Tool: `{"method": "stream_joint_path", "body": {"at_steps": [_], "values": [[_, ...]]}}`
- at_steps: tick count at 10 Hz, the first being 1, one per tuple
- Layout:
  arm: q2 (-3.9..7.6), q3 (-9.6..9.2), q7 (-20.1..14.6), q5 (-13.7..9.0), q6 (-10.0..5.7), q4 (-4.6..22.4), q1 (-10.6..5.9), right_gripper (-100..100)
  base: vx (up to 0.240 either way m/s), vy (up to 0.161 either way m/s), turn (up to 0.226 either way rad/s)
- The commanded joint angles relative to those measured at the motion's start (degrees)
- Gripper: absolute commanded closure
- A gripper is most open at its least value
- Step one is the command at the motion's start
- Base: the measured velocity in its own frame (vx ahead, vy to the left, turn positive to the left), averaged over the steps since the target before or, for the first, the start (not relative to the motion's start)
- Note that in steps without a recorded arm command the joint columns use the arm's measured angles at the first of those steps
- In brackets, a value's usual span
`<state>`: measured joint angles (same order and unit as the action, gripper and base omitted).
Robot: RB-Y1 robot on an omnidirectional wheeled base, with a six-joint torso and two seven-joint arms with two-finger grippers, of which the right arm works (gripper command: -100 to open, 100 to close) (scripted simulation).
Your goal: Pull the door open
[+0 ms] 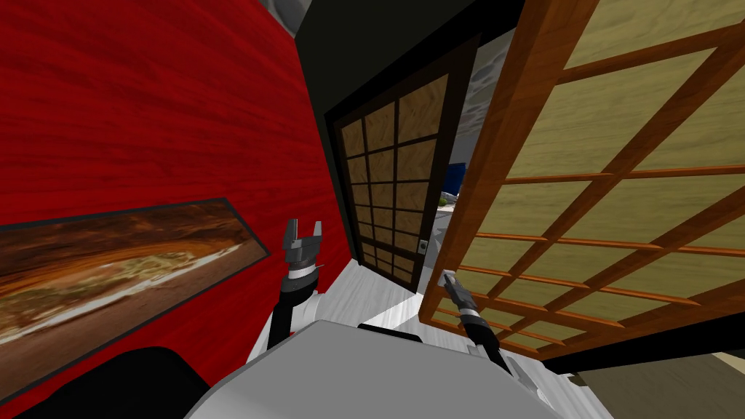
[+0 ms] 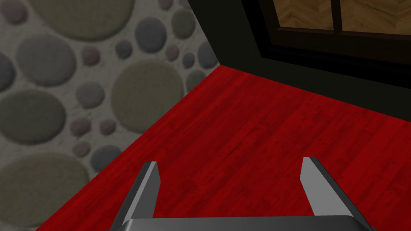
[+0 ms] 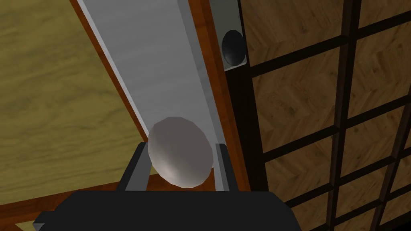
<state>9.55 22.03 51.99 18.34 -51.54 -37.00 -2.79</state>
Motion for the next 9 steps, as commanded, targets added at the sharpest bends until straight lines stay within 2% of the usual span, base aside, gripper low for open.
{"method": "stream_joint_path", "body": {"at_steps": [1, 9], "values": [[0.0, -0.72, -2.76, -1.07, -0.06, 0.04, 0.04, 100, -0.038, -0.012, 0.056], [0.77, -3.58, -14.6, -6.24, 0.02, -0.03, 0.16, 100, -0.039, -0.019, 0.054]]}}
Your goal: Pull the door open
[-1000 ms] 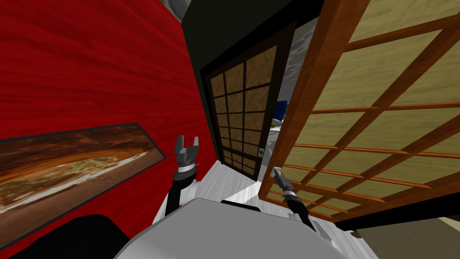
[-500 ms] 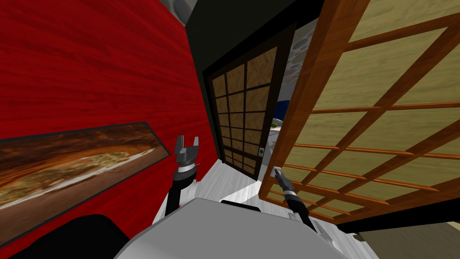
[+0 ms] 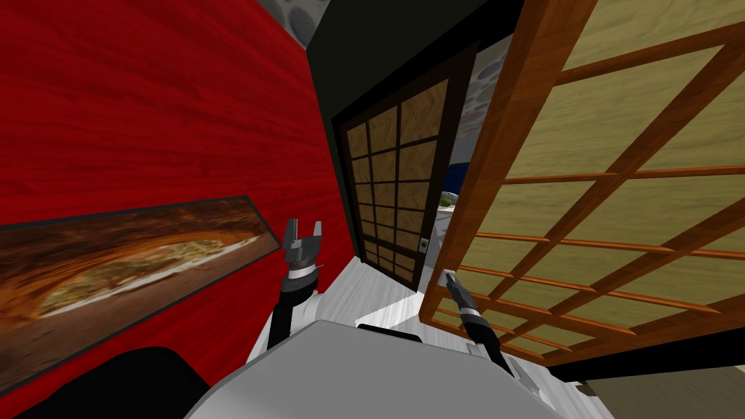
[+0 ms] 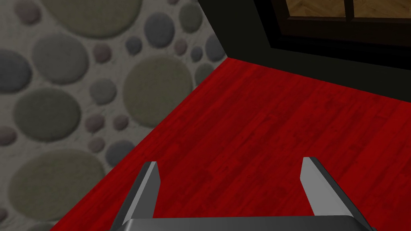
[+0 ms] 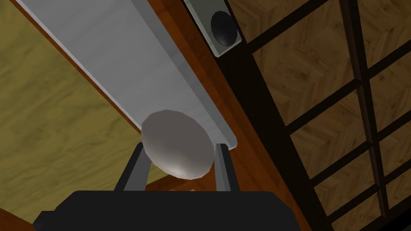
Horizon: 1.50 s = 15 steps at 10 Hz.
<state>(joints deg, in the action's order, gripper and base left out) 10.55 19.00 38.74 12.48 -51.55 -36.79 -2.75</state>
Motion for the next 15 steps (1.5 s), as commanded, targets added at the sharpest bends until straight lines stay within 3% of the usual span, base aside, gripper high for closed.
{"method": "stream_joint_path", "body": {"at_steps": [1, 15], "values": [[-0.24, -0.56, -1.75, -0.38, 0.04, -0.24, 0.12, 100, -0.026, -0.013, 0.024], [0.91, -4.86, -21.2, -8.14, 0.16, -0.35, 0.3, 100, -0.03, -0.016, 0.046]]}}
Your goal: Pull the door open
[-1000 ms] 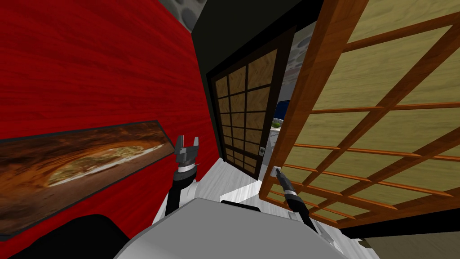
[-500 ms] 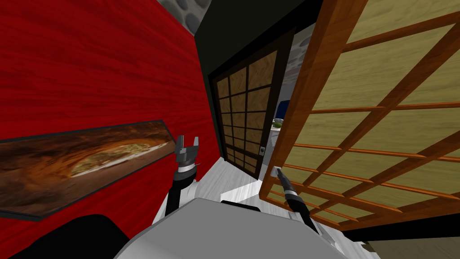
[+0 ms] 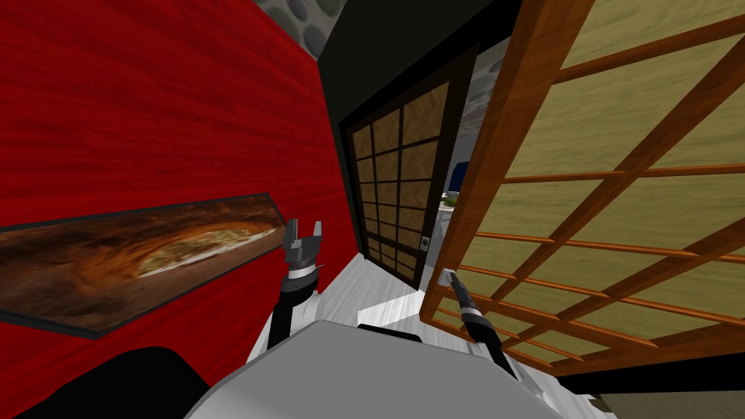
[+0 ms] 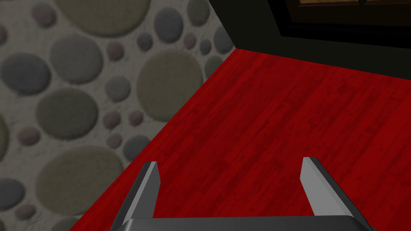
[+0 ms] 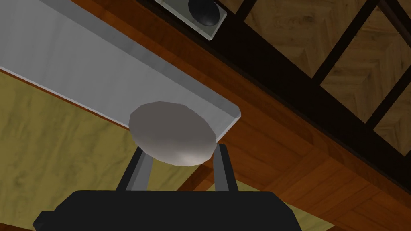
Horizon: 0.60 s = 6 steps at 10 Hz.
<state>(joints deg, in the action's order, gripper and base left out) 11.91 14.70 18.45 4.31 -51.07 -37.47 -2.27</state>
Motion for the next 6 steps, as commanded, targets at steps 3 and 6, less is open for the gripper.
{"method": "stream_joint_path", "body": {"at_steps": [3, 6], "values": [[-0.17, -1.6, -5.49, -1.86, -0.28, 0.31, -0.14, 100, -0.026, -0.012, 0.04], [0.1, -2.64, -9.85, -3.74, -0.25, 0.28, -0.1, 100, -0.033, -0.018, 0.049]]}}
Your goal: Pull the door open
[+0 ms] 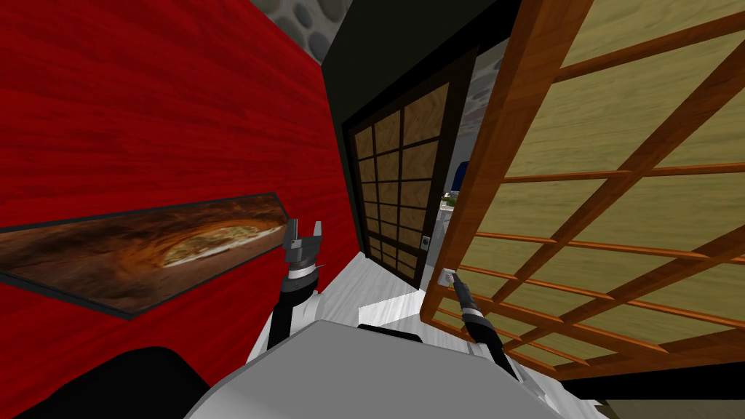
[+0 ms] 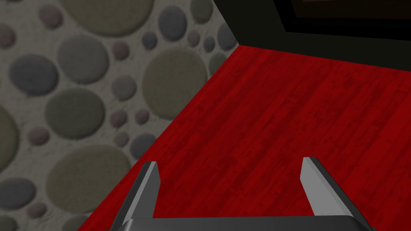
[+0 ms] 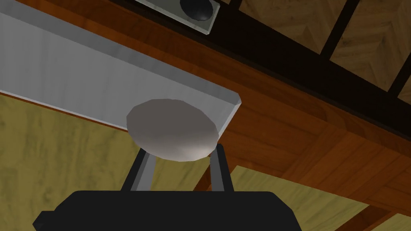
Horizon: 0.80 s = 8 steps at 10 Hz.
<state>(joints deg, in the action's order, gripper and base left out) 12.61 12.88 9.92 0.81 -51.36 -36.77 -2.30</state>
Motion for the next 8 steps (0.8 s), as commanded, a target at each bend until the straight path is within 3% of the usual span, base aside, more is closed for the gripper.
{"method": "stream_joint_path", "body": {"at_steps": [1, 3, 8], "values": [[-0.6, -0.82, -1.79, -0.23, 0.03, -0.41, -0.07, 100, -0.021, -0.009, 0.021], [-0.32, -1.88, -5.45, -2.13, 0.06, -0.44, -0.03, 100, -0.037, -0.017, 0.061], [-0.03, -2.95, -11.29, -4.07, 0.1, -0.46, 0.01, 100, -0.026, -0.014, 0.044]]}}
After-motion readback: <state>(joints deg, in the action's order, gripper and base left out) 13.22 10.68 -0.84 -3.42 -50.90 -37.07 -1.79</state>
